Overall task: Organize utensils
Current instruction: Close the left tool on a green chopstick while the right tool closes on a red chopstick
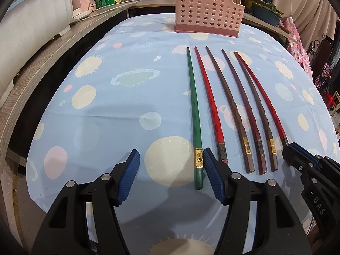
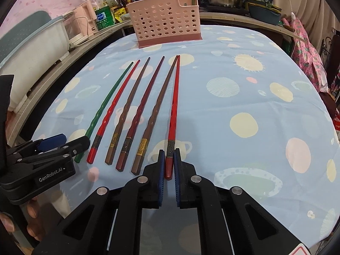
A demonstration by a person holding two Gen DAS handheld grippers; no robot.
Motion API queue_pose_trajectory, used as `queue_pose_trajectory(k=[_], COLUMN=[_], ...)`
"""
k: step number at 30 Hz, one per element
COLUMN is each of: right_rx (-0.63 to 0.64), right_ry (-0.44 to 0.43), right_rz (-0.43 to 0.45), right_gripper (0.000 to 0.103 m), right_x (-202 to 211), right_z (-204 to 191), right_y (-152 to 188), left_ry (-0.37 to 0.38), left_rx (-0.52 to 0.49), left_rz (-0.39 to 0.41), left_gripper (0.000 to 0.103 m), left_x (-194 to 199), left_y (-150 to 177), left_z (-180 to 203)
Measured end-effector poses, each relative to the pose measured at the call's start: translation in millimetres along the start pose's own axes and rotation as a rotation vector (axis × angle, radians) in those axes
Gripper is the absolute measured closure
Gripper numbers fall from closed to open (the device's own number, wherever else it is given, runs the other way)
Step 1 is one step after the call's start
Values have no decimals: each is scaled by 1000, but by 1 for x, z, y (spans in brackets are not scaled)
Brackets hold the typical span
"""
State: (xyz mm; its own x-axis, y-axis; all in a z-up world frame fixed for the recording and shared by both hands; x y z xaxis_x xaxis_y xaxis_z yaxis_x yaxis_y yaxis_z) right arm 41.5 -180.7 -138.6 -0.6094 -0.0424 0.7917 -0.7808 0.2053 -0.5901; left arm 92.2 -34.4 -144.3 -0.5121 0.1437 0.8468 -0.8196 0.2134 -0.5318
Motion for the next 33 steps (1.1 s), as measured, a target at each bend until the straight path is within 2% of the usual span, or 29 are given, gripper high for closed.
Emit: queue_pose_trajectory(k=[10, 12, 16, 18, 20, 23, 26, 33], right_rx=[-4, -5, -5, -5, -7, -8, -11, -26], right_ry=[-7, -7, -6, -5, -4, -7, -8, 1], right_rz=[0, 0, -1, -1, -1, -2, -3, -2], right_gripper=[97, 97, 97, 97, 97, 96, 96, 96], right_x=[0, 0, 0, 1, 1, 2, 2, 8], right_z=[1, 1, 1, 1, 1, 2, 3, 10], right_y=[0, 0, 0, 0, 1, 2, 2, 3], left_ry=[-4, 0, 8, 14, 19, 20, 25, 27], left_rx=[0, -6, -16, -21, -23, -28, -28, -34], left_rz=[2, 3, 3, -1, -3, -5, -5, -4], left_gripper=[45, 49, 69, 74, 83, 90, 94, 96], left_x=[0, 0, 2, 2, 3, 3, 3, 5], left_y=[0, 0, -1, -1, -1, -1, 0, 1], left_z=[-1, 0, 2, 2, 2, 4, 5, 7])
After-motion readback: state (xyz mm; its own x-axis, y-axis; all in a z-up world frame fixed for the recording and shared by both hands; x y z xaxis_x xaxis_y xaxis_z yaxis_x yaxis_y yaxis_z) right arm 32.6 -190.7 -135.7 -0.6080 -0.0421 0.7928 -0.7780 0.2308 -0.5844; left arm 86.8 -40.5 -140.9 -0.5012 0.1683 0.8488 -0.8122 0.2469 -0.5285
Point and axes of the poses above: each gripper's, at about its wrist camera, not at the fingertips, and x roughly against the way its jaws point, z to its right, y to its underside, the point moved 9 cm from there along -x, roughly the way its jaws point, and after that the axes turned 1 degree about -y, right-handed, at the moved point
